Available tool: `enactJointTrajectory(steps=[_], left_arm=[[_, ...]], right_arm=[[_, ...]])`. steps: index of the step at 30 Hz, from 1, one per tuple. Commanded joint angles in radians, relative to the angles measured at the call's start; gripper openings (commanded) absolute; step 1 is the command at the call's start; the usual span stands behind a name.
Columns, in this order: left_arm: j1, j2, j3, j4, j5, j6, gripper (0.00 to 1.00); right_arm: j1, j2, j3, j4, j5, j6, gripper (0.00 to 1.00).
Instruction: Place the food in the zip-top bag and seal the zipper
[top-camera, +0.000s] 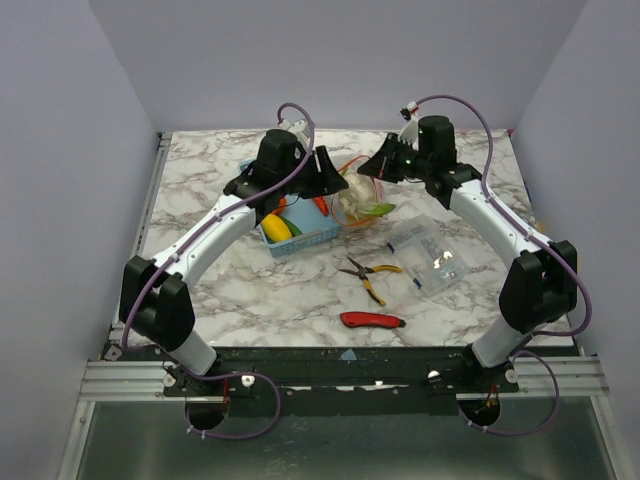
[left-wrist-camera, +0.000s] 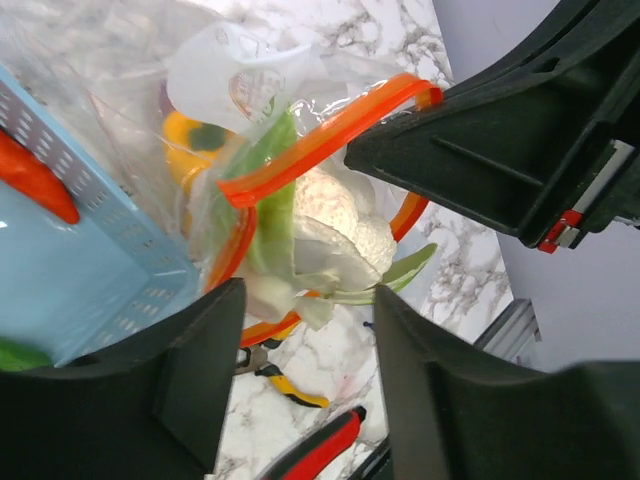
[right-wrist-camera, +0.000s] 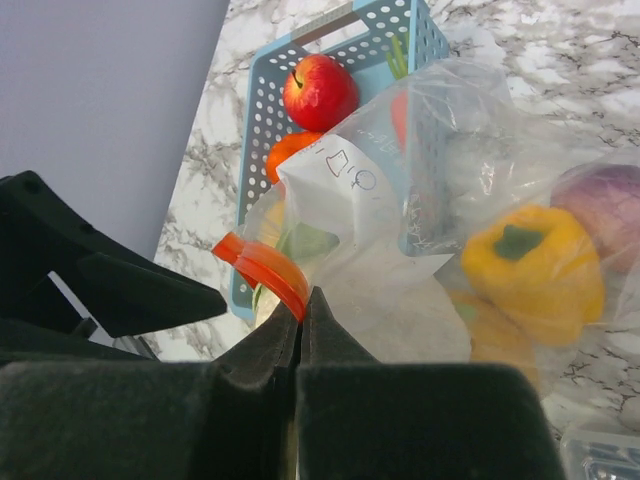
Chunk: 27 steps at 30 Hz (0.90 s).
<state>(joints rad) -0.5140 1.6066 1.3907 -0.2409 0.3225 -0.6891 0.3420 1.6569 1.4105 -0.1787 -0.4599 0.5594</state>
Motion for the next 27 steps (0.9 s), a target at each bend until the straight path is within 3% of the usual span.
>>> enactJointTrajectory(steps=[1, 3, 9, 15, 22, 27], left_arm=[[0.011, -0.052, -0.058, 0.010, -0.074, 0.052, 0.47], [0.011, -0.076, -0.096, 0.035, -0.082, 0.051, 0.40], [0.010, -0.052, -0.140, 0.094, 0.011, 0.018, 0.36], [0.009, -0.038, -0.212, 0.153, -0.021, -0.011, 0.15], [0.009, 0.015, -0.236, 0.202, 0.006, -0.044, 0.26], [0.009, 0.072, -0.183, 0.176, -0.002, -0.036, 0.28]], right_arm=[[-0.004, -0.004, 0.042, -0.016, 0.003, -0.002, 0.01], [-0.010, -0.003, 0.046, -0.022, 0.005, 0.002, 0.01], [-0.019, -0.009, 0.049, -0.027, 0.005, 0.006, 0.01], [-0.021, -0.014, 0.051, -0.032, 0.009, 0.001, 0.01], [-0.023, -0.011, 0.049, -0.032, 0.006, 0.002, 0.01], [-0.021, -0.009, 0.053, -0.031, 0.006, 0.004, 0.01]])
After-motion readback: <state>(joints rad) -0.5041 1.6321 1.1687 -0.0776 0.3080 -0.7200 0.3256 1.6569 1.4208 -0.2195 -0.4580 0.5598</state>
